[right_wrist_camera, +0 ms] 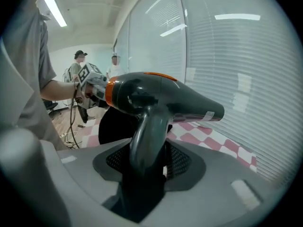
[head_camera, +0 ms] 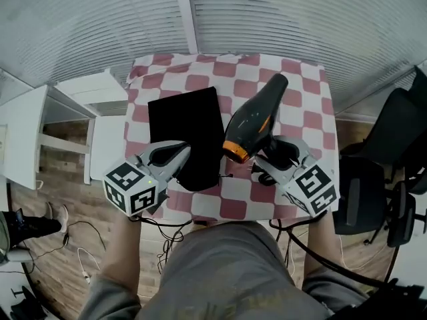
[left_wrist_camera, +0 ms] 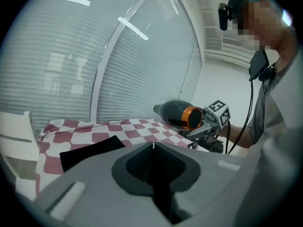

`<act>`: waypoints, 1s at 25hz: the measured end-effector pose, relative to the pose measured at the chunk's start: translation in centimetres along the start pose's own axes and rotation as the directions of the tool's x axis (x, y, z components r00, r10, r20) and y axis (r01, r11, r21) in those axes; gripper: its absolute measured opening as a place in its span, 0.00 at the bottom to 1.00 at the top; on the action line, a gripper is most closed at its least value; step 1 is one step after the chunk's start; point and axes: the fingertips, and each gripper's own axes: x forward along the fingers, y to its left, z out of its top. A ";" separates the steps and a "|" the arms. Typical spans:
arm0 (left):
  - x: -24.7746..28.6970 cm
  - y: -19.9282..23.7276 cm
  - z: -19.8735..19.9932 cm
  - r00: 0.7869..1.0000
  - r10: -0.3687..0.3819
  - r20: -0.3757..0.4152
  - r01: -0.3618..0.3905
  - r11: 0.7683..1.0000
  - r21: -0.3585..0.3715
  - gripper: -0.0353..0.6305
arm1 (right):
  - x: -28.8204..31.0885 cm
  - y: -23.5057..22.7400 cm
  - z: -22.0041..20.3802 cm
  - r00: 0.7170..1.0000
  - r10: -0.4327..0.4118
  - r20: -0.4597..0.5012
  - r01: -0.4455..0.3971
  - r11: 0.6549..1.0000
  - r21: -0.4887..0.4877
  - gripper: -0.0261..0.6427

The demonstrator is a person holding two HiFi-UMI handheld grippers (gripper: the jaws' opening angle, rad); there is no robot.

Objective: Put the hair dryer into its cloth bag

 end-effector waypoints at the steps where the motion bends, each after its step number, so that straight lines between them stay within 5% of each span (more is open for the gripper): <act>1: -0.1 0.0 0.1 1.000 0.002 0.000 -0.002 1.000 0.005 0.07 | -0.2 1.0 0.2 1.000 0.026 0.005 -0.026 0.999 -0.019 0.36; 13: -0.5 1.1 2.0 0.999 -0.017 0.051 0.016 1.000 0.018 0.07 | -0.7 10.7 2.6 0.956 0.293 -0.004 -0.281 0.915 -0.289 0.36; 25: -0.7 1.3 2.0 0.998 0.022 0.061 -0.021 1.000 -0.015 0.07 | -1.4 17.3 0.2 0.868 0.486 -0.101 -0.490 0.806 -0.333 0.36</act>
